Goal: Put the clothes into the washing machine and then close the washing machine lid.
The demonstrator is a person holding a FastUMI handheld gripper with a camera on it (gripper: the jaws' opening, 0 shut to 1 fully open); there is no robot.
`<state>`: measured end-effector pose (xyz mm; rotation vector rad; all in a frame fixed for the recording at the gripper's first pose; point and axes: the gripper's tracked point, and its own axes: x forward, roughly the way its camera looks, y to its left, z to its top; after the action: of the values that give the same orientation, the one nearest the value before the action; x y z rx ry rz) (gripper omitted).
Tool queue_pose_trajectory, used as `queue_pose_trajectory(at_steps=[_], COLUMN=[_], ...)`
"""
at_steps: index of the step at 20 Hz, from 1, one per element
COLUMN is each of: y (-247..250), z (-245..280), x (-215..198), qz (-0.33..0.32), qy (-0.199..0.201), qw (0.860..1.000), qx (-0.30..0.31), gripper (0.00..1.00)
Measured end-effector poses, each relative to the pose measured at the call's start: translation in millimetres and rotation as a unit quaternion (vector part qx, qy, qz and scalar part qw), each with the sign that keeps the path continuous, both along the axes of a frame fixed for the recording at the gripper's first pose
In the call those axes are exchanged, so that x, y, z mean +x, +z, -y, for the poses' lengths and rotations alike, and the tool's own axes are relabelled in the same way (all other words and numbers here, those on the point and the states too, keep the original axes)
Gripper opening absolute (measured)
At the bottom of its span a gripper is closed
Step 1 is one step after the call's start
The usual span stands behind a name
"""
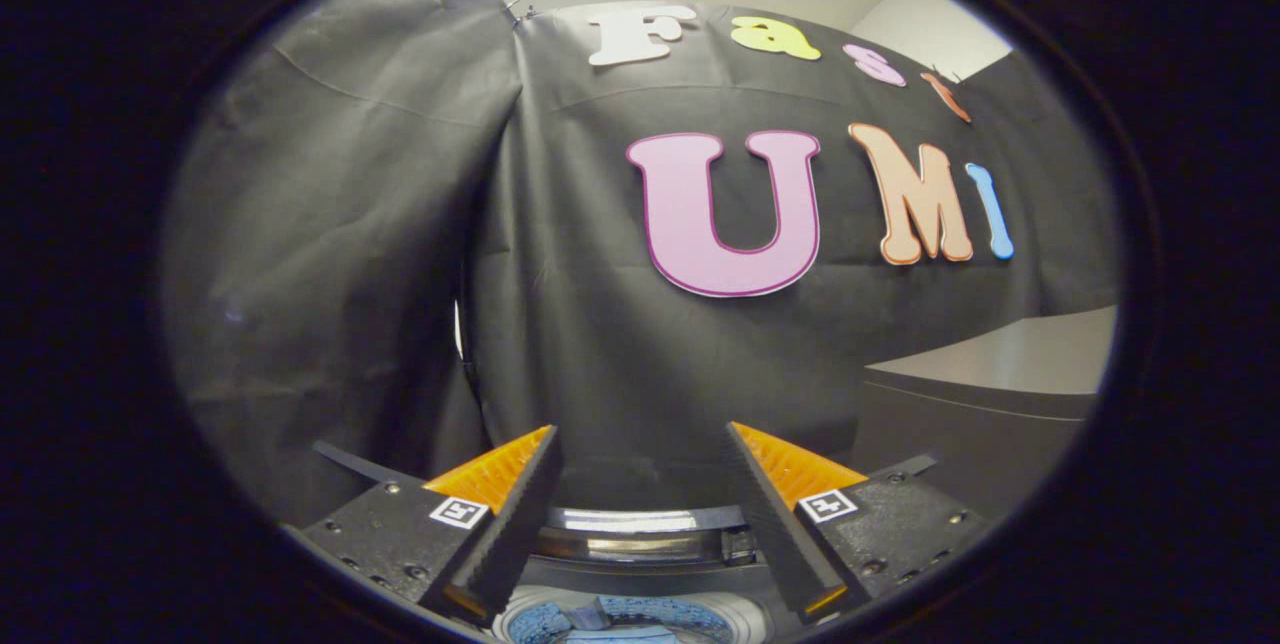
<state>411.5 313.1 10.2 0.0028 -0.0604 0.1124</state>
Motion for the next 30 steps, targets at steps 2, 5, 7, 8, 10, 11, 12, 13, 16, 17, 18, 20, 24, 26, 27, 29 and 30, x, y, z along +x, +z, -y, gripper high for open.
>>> queue_pose_trajectory(at_steps=[2,5,7,8,10,11,12,13,16,17,18,20,24,26,27,29,30], y=[-3.2,-60.7,-125.1,-137.0,-143.1,-136.4,-127.5,-114.6,-78.0,-69.5,-58.4,-47.0,-35.5,-30.4,-25.7,-12.3,-3.7], z=[-3.7,8.8,-8.8,-17.3,-6.8,-9.6,-11.8,-12.2,-11.1,-11.1,-10.7,-4.7,4.1,8.1,9.5,20.2,23.4], x=[-0.9,4.3,-18.9,-20.4,-25.3,-26.3,-24.6,-28.8,-28.1,-31.2,-33.0,-39.7,-62.8,-74.9,-81.7,-102.3,-110.9], qz=[0.001,-0.12,-0.26,-0.288,-0.285,-0.28,-0.275,-0.269,-0.231,-0.221,-0.209,-0.201,-0.202,-0.203,-0.203,-0.202,-0.199], qy=[0.011,-0.003,0.055,0.071,0.033,0.023,0.025,0.027,0.03,0.033,0.034,0.029,0.028,0.03,0.034,0.035,0.037], qw=[1.0,0.993,0.96,0.944,0.944,0.949,0.955,0.96,0.972,0.975,0.977,0.979,0.979,0.978,0.978,0.978,0.979], qx=[0.002,-0.004,0.086,0.144,0.166,0.145,0.11,0.075,0.014,0.011,0.011,0.008,0.016,0.023,0.027,0.029,0.027], gripper=[0.97,0.98,0.98,0.99,0.98,0.97,0.97,0.97,0.98,0.98,0.97,0.97,0.97,0.97,0.97,0.97,0.97])
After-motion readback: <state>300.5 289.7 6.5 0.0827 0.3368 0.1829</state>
